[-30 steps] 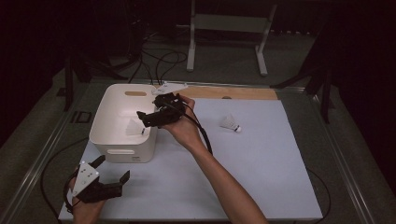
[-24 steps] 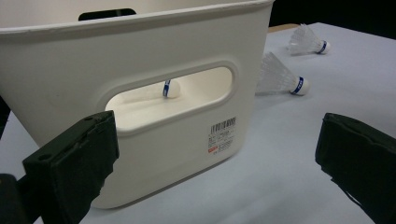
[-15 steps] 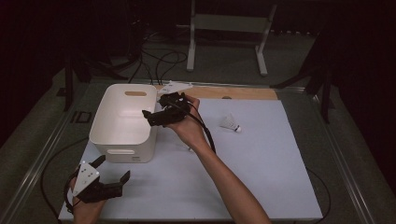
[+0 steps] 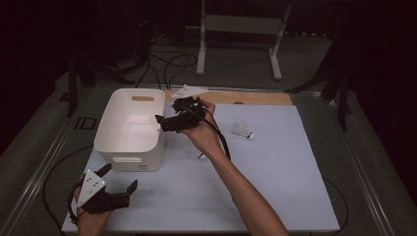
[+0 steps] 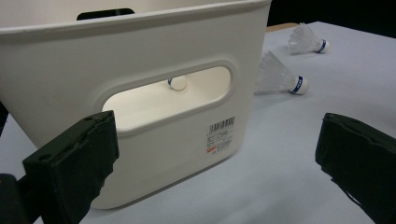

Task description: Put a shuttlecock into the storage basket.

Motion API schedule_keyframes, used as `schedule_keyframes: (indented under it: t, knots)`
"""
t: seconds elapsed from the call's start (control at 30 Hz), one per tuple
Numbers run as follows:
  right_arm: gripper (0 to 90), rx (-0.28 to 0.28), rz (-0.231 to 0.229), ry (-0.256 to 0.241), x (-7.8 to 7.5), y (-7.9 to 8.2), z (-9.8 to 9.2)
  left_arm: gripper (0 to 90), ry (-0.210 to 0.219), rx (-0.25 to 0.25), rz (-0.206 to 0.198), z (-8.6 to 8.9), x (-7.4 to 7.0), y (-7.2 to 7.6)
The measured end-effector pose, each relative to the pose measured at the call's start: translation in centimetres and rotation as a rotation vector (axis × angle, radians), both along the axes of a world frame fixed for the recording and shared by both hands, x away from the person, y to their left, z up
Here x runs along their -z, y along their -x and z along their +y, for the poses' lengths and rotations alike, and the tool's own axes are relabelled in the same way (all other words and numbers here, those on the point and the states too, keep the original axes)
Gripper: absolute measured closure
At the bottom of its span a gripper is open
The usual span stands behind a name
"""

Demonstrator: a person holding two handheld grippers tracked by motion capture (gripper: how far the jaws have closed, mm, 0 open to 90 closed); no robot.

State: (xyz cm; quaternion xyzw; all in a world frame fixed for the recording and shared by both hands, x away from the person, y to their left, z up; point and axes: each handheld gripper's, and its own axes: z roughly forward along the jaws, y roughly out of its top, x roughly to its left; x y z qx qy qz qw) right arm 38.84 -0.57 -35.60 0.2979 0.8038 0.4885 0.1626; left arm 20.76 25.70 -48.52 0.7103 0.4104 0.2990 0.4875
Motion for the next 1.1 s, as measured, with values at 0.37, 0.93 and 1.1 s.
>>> schedule_keyframes:
  t: [0.37,0.93,1.1]
  knots:
    - [9.7,0.02,-0.002,0.001,0.1,-0.3,-0.7,0.0,0.001,-0.003,0.0,0.1,0.0,0.0]
    - [9.7,0.051,0.002,0.008,0.4,-0.6,-2.0,0.0,0.002,-0.004,-0.002,0.1,0.0,0.0]
    - [9.7,0.061,-0.003,0.005,0.5,-0.7,-2.3,0.0,0.001,-0.004,0.0,0.0,0.0,0.0]
